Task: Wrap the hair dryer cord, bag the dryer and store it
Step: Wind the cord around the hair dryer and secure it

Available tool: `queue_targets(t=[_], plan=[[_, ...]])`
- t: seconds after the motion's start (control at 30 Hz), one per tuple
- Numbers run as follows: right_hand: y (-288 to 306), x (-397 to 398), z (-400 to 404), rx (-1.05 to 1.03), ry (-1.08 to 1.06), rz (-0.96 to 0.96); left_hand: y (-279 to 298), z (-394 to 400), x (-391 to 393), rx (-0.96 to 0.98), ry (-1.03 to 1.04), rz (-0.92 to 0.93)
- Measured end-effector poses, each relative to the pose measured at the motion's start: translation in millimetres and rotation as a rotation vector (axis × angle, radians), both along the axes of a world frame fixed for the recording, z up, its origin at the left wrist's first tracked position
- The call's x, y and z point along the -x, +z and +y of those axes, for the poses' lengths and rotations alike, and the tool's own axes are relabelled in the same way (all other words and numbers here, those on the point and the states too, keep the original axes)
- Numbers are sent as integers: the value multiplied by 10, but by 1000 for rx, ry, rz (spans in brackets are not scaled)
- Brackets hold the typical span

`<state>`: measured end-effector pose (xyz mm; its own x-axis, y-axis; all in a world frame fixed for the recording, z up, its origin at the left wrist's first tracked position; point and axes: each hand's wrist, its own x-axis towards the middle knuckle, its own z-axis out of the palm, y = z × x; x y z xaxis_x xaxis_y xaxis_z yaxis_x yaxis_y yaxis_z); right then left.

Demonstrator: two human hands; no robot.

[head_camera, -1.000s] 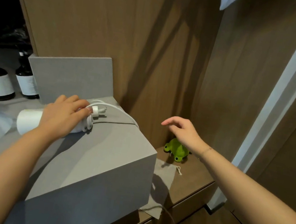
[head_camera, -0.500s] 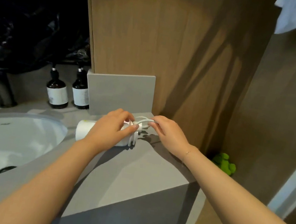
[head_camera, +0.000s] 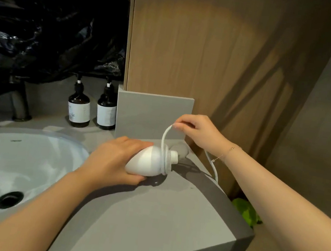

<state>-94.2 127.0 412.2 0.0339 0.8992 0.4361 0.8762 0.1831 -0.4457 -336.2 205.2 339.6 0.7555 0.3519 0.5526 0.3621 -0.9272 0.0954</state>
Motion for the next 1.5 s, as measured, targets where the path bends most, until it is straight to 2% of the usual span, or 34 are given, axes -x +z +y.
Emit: queue_targets(t=[0.1,0.17,0.33,0.4,0.5,0.6,0.7,0.83,0.97,1.07,1.27,1.4,1.5], plan=[[67,9,98,-45,-57,236,90,-62,90,213,-35,-196],[103,58,189,12,-53,335,93,-106,86,373,-84,-290],[4,23,305,147,63,537,74,-112,80,697,-123,-460],[-66,11,310,155,51,620,96,-78,99,793,-123,-534],[-155,74,345,120,-31,641,113,-42,102,907,-109,-641],[-285,156,353,59,-94,592,138,5,109,988,-73,-756],[-464,221,376,-11,-118,493,164,51,146,975,-14,-806],[-585,185,309,-39,-176,205,179,106,175,858,131,-812],[-591,209,170,-199,-153,20,201,110,211,627,284,-701],[-614,339,150,-100,-34,-87,179,84,199,529,342,-625],[-626,454,119,-13,82,-487,183,11,161,400,386,-482],[-629,460,125,-34,87,-518,194,35,150,484,438,-494],[-619,439,122,-68,89,-439,224,81,169,631,421,-554]])
